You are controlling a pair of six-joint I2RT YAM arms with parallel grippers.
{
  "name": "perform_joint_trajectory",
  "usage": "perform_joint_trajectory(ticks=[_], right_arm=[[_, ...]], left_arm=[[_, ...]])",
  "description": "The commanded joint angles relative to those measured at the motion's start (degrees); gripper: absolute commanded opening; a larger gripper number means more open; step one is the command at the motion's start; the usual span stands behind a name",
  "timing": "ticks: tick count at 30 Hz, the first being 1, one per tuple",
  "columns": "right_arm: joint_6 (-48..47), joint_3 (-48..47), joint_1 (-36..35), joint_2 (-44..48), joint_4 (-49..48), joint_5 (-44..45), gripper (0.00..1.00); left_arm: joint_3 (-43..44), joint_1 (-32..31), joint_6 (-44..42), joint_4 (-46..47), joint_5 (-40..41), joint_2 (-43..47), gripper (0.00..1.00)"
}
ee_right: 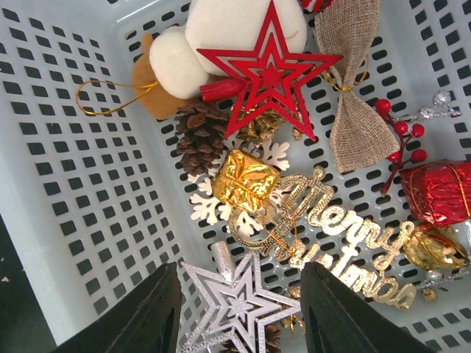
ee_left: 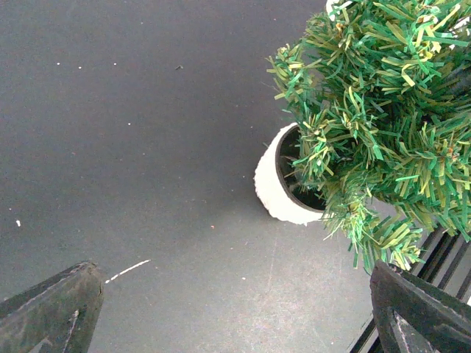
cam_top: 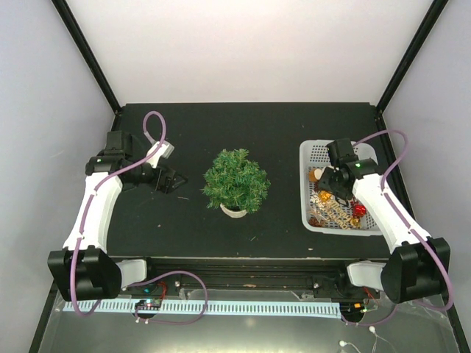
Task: Decorate the small christmas tree
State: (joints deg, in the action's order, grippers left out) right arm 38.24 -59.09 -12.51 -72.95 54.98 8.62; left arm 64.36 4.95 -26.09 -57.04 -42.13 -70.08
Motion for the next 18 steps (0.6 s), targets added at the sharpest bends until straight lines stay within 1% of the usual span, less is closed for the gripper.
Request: perform_joint_trajectory(ticks=[1,6,10,12,15,18], right_arm=[[-0.07,0.80,-0.70,2.41,1.54,1.21,0.47],[-1.15,1.17,-1.78,2.58,2.24,0.71,0.47],[-1.55,0.86,-4.40,1.69,2.31,1.23,0.47],[-1.59,0.89,-5.27,1.12,1.89,1.23,0.46],[-1.96,1.99,-5.42,0.78,-0.33,-1.78,0.45],[-1.73,2.78,-5.51,0.11,-1.66,-1.46,0.44]], left_arm=[[2.15,-1.19,-0.47,-0.90,0.34,1.23,0.99],[2.35,-2.50,-1.03,-1.84,1.12,1.87,0.99],[2.01,-3.79,-2.47,-3.08,1.44,2.42,0.99],[1.79,-4.27,-2.88,-3.55,1.72,2.73,0.99],[1.81,-4.81,-3.80,-4.38,1.96,3.04,0.99],[2.08,-5.06,-4.29,-4.93,2.10,3.36,0.99]])
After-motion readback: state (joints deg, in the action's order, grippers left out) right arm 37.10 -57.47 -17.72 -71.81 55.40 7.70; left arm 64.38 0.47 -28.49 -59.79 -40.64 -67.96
